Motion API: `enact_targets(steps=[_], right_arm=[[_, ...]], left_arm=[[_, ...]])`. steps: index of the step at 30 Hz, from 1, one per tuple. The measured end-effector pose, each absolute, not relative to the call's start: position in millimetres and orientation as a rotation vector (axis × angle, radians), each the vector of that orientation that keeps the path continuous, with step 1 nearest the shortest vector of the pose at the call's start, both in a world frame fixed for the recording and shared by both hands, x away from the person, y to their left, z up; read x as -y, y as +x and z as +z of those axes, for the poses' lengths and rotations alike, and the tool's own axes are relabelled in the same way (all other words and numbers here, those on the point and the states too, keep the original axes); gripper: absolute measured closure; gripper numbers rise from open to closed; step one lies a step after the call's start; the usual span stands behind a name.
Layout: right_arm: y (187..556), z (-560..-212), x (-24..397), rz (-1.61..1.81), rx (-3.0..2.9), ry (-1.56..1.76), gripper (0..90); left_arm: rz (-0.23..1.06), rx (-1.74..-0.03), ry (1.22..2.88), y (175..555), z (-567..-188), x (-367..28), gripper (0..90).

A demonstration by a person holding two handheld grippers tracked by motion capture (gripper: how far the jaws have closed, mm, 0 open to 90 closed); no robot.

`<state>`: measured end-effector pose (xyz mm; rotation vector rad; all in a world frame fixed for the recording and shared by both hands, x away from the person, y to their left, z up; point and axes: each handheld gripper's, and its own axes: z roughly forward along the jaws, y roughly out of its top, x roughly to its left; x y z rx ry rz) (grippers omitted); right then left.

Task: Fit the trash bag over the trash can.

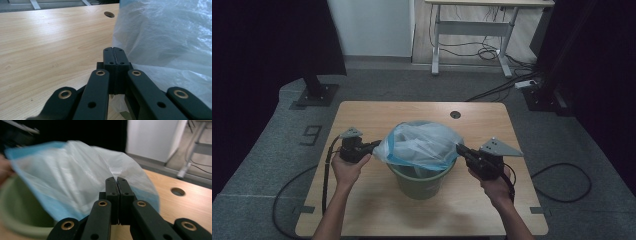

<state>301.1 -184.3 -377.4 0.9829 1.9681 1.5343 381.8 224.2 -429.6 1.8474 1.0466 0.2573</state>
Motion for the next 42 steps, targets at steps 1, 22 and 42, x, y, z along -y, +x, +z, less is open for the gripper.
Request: enact_targets(steps=[1,22,42], right_arm=[[286.9,-377.0,186.6,1.578,-1.962,0.957,87.9],[245.4,-372.1,218.9,1.829,-1.908,0.939,88.6],[238.3,-437.2,196.6,1.592,-2.155,0.905,88.7]], left_arm=[[0.258,-1.045,1.847,381.1,-429.5,-225.0,89.9],[0.258,-1.033,1.815,367.5,-423.2,-243.9,90.0],[0.242,-1.043,1.852,366.2,-431.4,-242.8,89.9]])
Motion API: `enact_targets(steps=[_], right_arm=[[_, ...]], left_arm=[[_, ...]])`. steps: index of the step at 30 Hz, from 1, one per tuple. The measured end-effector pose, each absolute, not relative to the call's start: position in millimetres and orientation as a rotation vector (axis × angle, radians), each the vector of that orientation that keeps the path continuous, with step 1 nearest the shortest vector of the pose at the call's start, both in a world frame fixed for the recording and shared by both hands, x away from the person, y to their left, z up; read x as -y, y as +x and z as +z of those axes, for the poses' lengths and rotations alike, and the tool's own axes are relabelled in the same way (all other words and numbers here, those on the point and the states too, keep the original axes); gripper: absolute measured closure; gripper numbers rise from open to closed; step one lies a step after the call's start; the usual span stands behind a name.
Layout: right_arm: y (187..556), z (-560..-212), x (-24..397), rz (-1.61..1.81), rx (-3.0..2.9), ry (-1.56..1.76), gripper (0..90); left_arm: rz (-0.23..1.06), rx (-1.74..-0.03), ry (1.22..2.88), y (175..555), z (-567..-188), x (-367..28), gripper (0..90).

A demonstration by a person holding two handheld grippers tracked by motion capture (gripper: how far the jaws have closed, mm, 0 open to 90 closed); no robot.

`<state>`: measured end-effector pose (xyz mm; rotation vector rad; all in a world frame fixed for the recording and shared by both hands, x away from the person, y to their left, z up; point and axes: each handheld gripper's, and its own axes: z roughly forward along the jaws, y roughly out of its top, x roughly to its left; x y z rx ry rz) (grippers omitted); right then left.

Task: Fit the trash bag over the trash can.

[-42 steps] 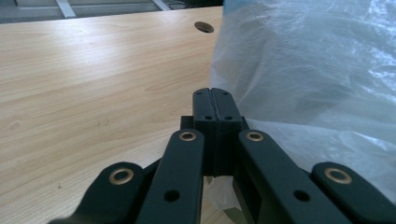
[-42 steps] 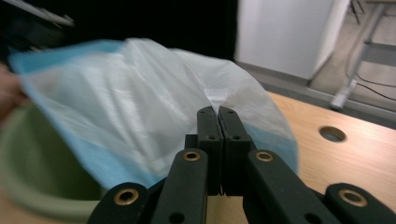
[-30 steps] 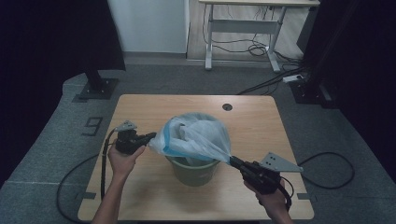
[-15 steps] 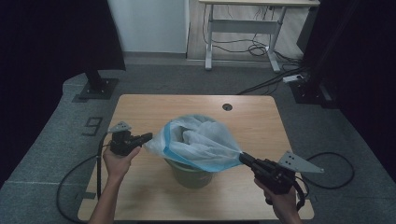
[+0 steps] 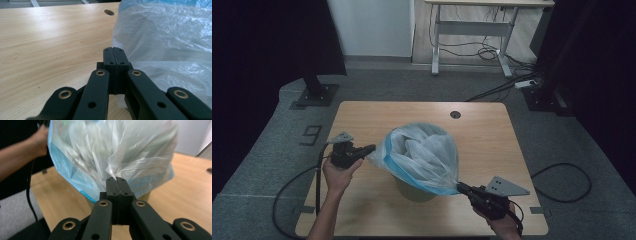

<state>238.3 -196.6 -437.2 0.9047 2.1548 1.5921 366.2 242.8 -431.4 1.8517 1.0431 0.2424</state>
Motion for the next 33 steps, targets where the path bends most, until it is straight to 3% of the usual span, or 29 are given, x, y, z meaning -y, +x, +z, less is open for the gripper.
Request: enact_targets(steps=[8,33], right_arm=[[249.3,-466.2,178.0,1.483,-2.277,0.915,88.8],[282.4,-502.0,156.9,1.335,-2.325,0.988,88.9]], left_arm=[[0.238,-1.041,1.893,366.4,-436.0,-236.4,89.9],[0.206,-1.073,2.005,383.5,-462.8,-215.2,89.9]])
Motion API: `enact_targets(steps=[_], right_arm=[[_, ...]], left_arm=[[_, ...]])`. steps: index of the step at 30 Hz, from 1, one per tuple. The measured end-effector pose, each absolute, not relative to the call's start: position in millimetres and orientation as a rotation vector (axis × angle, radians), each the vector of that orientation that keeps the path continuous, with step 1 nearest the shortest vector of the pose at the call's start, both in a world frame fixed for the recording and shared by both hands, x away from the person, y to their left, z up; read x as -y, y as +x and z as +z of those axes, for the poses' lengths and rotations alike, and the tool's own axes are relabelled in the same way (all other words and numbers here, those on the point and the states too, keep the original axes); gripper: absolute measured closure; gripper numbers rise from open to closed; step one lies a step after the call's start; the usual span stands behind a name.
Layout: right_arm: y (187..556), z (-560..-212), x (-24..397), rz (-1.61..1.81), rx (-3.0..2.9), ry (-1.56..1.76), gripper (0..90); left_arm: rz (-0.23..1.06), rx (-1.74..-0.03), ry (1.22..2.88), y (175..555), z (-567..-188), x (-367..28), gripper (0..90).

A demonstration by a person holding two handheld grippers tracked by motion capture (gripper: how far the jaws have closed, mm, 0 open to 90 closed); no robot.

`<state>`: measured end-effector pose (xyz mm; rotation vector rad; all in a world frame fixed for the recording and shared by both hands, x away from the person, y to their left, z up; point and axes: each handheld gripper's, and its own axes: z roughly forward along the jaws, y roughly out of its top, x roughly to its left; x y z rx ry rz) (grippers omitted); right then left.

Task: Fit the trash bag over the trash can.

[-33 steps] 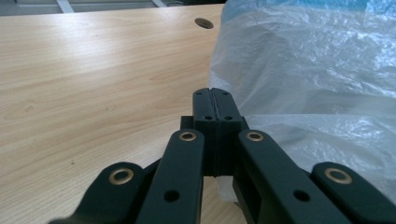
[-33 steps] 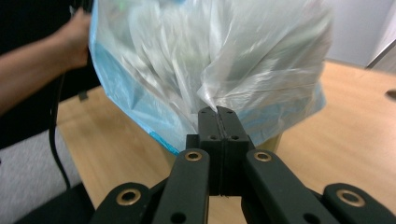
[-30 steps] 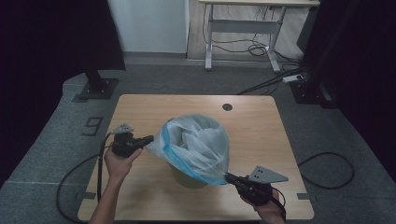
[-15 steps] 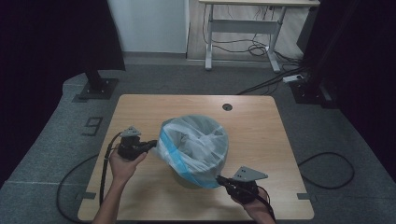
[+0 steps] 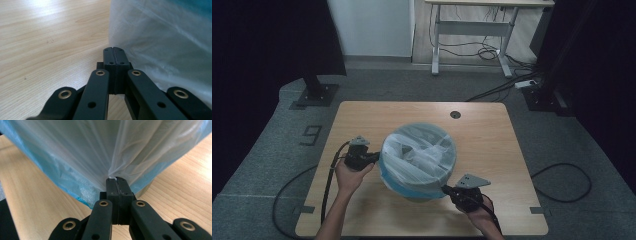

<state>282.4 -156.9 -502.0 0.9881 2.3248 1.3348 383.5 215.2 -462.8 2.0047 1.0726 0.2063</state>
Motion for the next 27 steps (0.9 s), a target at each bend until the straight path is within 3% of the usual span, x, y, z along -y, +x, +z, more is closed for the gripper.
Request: enact_targets(steps=[27], right_arm=[[311.7,-526.3,186.1,1.365,-2.274,1.138,88.8]], left_arm=[[0.102,-1.101,2.024,406.6,-496.7,-193.2,89.9]])
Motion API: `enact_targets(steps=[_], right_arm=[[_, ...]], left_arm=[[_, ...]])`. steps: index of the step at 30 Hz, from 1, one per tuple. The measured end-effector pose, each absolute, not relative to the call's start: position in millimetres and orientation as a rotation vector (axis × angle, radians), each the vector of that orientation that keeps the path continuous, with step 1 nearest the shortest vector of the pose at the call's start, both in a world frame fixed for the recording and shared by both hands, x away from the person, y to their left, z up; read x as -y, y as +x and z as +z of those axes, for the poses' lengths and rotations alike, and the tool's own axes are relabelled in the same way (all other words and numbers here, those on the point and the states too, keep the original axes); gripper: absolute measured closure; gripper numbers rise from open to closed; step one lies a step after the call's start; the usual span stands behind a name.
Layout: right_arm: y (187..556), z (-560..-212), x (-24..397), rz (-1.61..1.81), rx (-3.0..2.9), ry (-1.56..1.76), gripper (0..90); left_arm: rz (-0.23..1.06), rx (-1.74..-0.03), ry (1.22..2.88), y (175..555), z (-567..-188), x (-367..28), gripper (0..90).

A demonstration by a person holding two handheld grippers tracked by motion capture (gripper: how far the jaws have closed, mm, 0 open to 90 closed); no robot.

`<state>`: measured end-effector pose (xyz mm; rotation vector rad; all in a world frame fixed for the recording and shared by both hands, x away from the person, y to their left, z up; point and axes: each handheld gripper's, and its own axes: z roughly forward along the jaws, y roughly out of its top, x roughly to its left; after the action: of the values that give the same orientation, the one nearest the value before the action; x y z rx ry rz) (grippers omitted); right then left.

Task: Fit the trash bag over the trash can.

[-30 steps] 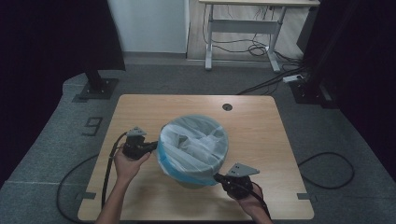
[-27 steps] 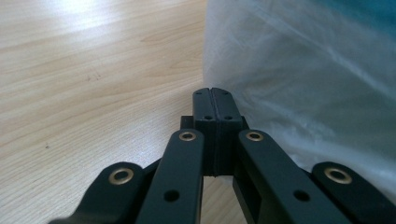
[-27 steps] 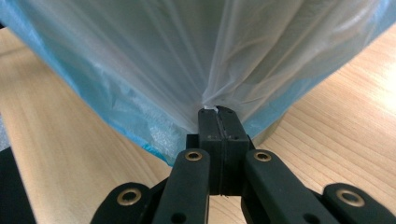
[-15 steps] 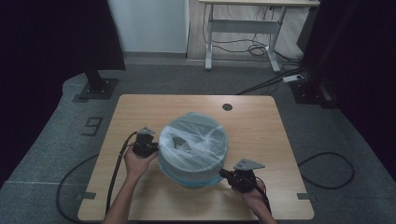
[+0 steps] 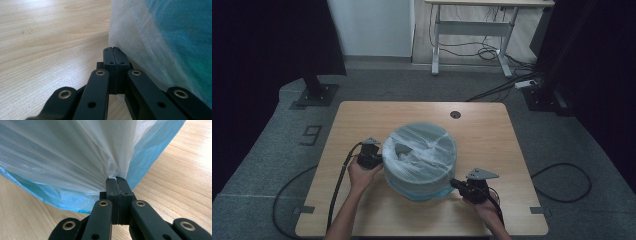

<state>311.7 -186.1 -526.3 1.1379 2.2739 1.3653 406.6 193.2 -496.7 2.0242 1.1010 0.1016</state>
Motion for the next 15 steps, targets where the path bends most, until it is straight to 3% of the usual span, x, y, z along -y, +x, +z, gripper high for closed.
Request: enact_targets(steps=[6,9,10,11,12,14,15], right_arm=[[315.2,-530.4,189.4,1.366,-2.28,1.148,88.2],[309.1,-529.5,195.2,1.435,-2.241,1.11,73.1],[309.1,-529.5,195.2,1.435,-2.241,1.11,73.1],[305.4,-525.7,200.8,1.529,-2.205,1.098,59.5],[305.4,-525.7,200.8,1.529,-2.205,1.098,59.5],[300.1,-517.1,209.1,1.618,-2.126,1.07,46.8],[298.7,-514.6,211.3,1.64,-2.105,1.065,45.0]], left_arm=[[0.133,-1.114,2.025,404.8,-495.1,-195.7,89.3],[0.223,-1.138,1.954,396.3,-486.8,-208.6,61.8],[0.223,-1.138,1.954,396.3,-486.8,-208.6,53.4],[0.246,-1.135,1.938,393.0,-484.3,-213.7,46.8],[0.273,-1.133,1.923,389.1,-481.9,-217.9,46.8],[0.317,-1.126,1.908,380.9,-476.9,-225.9,33.1],[0.352,-1.115,1.886,373.0,-470.7,-233.5,30.5]])
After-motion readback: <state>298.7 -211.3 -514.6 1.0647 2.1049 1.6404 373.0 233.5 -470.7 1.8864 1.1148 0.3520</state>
